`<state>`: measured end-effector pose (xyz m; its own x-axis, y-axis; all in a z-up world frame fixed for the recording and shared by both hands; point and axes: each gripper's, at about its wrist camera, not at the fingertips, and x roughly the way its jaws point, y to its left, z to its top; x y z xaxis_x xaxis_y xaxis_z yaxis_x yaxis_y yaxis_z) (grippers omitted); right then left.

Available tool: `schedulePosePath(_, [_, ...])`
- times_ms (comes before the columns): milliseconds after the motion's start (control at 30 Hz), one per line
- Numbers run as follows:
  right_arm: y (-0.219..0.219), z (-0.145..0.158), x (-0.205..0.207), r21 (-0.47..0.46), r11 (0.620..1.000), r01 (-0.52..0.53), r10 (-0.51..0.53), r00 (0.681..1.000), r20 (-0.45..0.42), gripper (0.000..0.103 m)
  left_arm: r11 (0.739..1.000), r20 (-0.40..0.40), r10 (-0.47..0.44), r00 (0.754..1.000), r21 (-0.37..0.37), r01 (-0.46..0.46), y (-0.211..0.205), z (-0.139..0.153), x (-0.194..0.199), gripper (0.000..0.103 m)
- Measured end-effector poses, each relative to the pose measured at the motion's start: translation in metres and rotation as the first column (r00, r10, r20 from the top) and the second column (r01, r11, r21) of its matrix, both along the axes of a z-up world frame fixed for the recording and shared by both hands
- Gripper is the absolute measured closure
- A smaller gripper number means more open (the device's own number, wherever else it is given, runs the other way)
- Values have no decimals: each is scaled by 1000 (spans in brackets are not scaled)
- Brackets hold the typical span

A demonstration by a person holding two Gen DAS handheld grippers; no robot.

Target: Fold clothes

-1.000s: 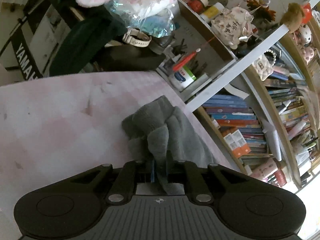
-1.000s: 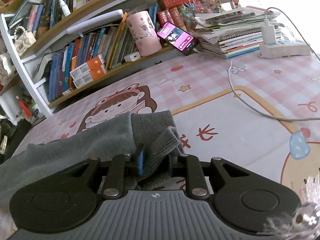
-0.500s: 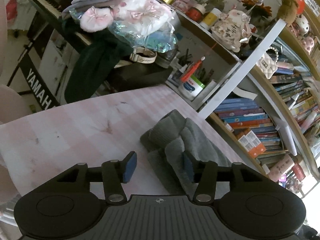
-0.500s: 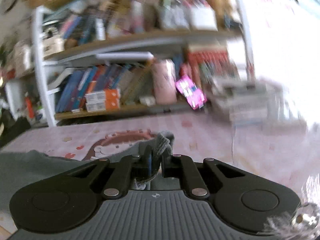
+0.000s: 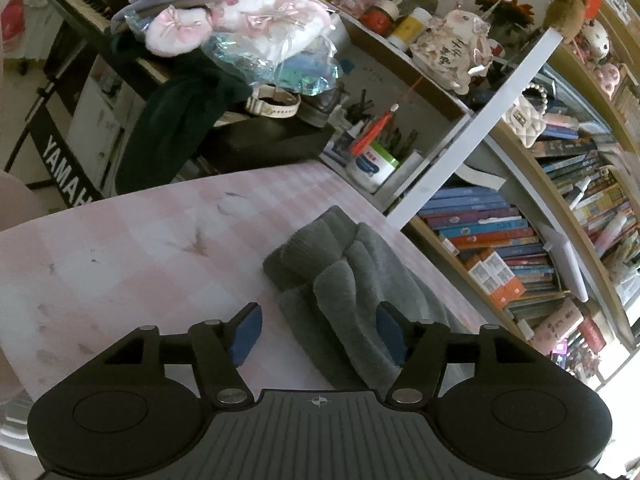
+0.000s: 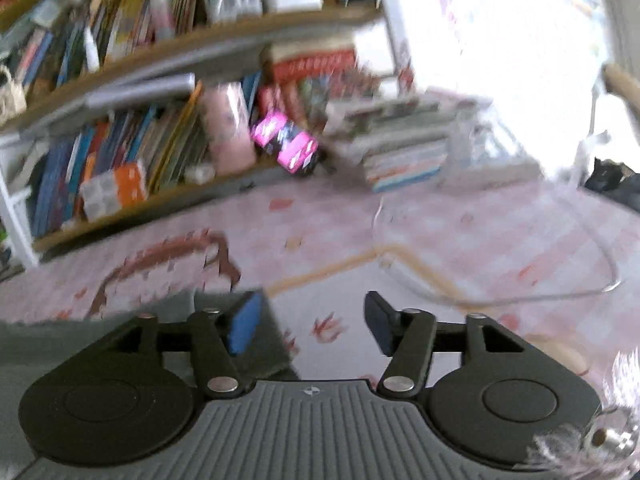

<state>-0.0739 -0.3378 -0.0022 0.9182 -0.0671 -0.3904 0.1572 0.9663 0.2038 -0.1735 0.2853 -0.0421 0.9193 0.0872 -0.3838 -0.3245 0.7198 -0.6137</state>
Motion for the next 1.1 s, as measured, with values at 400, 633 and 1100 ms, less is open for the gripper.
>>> schedulePosePath(400, [105, 5, -11, -242, 888, -392, 407, 913, 15, 7, 1000, -5, -13, 1000, -2, 13, -7, 2, 17, 36])
schedulePosePath(633, [180, -1, 16, -262, 753, -604, 613, 788, -53, 4, 999, -17, -1, 1000, -45, 0, -7, 2, 27, 37])
schedulePosePath(1100, [286, -12, 25, -394, 514, -762, 784, 604, -145, 2, 987, -31, 87, 996, -130, -91, -9, 4, 35, 39])
